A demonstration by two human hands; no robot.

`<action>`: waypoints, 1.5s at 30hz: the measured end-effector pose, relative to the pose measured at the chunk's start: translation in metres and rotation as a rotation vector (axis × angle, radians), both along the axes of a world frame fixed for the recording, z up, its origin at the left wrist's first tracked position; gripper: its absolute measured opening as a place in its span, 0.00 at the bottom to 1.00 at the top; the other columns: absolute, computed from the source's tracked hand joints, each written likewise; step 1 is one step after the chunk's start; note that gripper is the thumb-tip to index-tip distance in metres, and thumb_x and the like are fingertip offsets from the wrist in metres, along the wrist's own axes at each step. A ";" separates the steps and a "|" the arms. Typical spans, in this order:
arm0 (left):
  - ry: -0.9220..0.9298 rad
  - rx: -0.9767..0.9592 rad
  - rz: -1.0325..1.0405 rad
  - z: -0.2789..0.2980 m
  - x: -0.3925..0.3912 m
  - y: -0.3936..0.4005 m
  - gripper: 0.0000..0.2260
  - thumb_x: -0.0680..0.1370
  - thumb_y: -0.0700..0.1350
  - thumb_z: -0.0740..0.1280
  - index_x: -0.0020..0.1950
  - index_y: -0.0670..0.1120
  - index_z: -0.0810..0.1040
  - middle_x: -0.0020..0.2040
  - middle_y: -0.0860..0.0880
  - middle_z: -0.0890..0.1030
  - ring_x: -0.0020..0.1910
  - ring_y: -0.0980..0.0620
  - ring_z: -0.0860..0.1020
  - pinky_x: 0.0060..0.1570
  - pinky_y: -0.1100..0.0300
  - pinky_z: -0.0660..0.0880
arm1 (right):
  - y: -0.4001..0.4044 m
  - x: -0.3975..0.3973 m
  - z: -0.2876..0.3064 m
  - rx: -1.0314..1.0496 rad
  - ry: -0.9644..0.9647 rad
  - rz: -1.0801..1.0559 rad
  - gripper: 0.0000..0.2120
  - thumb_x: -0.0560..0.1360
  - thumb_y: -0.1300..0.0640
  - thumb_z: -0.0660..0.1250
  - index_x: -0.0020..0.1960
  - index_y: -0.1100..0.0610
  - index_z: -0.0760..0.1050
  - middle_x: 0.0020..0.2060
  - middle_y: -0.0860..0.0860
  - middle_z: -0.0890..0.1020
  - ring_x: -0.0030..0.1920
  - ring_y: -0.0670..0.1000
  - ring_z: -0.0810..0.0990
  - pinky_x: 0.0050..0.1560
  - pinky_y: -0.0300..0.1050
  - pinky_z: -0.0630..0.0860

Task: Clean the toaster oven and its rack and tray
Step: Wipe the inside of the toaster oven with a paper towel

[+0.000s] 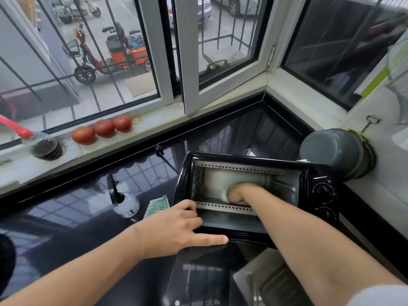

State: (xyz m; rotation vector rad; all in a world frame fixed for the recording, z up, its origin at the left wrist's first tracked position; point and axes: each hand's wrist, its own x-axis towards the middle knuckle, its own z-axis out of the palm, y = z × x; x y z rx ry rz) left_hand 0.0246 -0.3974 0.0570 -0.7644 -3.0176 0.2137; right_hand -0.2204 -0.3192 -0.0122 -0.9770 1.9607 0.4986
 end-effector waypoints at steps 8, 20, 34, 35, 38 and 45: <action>-0.057 0.003 0.060 0.004 -0.001 -0.004 0.36 0.79 0.36 0.50 0.85 0.58 0.48 0.43 0.51 0.78 0.42 0.47 0.76 0.69 0.55 0.60 | -0.017 0.017 0.019 -0.025 -0.123 -0.030 0.22 0.84 0.55 0.54 0.75 0.63 0.64 0.73 0.58 0.69 0.66 0.59 0.74 0.62 0.48 0.72; -0.087 0.030 0.028 0.004 -0.004 -0.005 0.44 0.75 0.36 0.67 0.85 0.58 0.51 0.40 0.54 0.74 0.38 0.50 0.73 0.67 0.56 0.63 | -0.030 0.018 0.014 0.002 -0.224 -0.076 0.21 0.84 0.54 0.57 0.72 0.65 0.67 0.64 0.59 0.75 0.62 0.59 0.77 0.59 0.51 0.77; -0.104 0.072 0.090 0.004 -0.007 -0.007 0.34 0.80 0.40 0.52 0.84 0.60 0.49 0.44 0.52 0.78 0.42 0.48 0.74 0.66 0.57 0.62 | -0.035 0.037 -0.009 -0.510 -0.007 -0.184 0.29 0.77 0.59 0.54 0.78 0.51 0.58 0.78 0.54 0.56 0.78 0.57 0.51 0.79 0.52 0.49; -0.103 0.079 0.087 0.004 -0.009 -0.008 0.34 0.80 0.40 0.52 0.84 0.61 0.49 0.45 0.52 0.78 0.43 0.48 0.74 0.66 0.57 0.61 | -0.033 0.039 -0.001 -0.442 -0.058 -0.157 0.26 0.80 0.59 0.53 0.78 0.54 0.59 0.77 0.55 0.59 0.78 0.57 0.56 0.77 0.51 0.54; -0.116 0.098 0.072 0.004 -0.009 -0.011 0.37 0.80 0.39 0.60 0.84 0.62 0.49 0.45 0.53 0.78 0.43 0.49 0.73 0.65 0.57 0.64 | -0.029 0.041 0.016 -0.187 -0.193 -0.164 0.19 0.84 0.60 0.51 0.73 0.62 0.66 0.70 0.58 0.71 0.69 0.57 0.71 0.62 0.47 0.69; -0.071 0.097 0.081 0.008 -0.008 -0.009 0.32 0.80 0.43 0.55 0.83 0.60 0.53 0.43 0.53 0.77 0.41 0.50 0.74 0.65 0.57 0.64 | -0.042 0.036 0.009 -0.585 0.086 -0.163 0.21 0.73 0.52 0.58 0.65 0.48 0.74 0.64 0.54 0.77 0.66 0.58 0.74 0.66 0.52 0.71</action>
